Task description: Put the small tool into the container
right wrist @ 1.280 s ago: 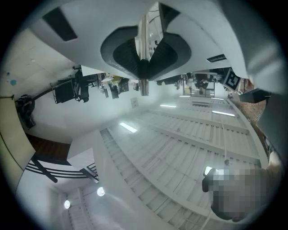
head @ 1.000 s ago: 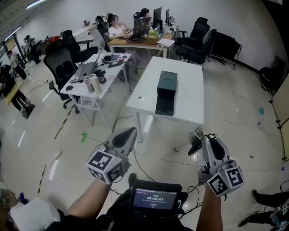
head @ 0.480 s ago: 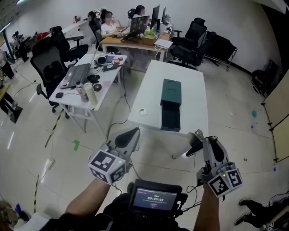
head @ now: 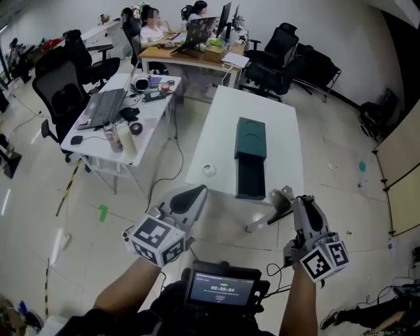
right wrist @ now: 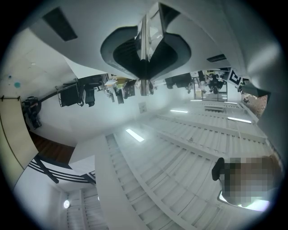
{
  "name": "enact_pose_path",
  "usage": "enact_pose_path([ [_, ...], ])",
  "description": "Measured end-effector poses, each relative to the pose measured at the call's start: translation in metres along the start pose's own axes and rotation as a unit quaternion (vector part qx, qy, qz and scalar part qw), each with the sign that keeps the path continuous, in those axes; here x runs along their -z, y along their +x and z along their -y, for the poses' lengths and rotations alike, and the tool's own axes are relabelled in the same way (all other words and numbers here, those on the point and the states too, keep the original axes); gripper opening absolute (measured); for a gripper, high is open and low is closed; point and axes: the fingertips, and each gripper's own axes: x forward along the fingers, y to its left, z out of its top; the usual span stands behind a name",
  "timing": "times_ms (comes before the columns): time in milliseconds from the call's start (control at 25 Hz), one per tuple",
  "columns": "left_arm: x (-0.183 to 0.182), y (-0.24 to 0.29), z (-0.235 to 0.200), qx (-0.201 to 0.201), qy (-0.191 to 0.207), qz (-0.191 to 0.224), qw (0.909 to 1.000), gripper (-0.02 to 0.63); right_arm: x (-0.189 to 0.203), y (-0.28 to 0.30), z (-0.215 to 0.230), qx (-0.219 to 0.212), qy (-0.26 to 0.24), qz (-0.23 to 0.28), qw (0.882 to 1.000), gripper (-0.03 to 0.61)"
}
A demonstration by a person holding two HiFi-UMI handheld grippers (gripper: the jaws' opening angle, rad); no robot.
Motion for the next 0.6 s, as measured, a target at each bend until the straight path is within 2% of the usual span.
enact_pose_path([
  [320, 0.002, 0.043, -0.031, -0.026, 0.009, -0.012, 0.9995, 0.012, 0.013, 0.055, 0.037, -0.023, 0.006, -0.009, 1.0, 0.077],
  [600, -0.024, 0.105, -0.043, -0.06, 0.028, -0.005, 0.9978, 0.012, 0.003, 0.106, 0.087, -0.07, 0.008, -0.019, 0.997, 0.077],
])
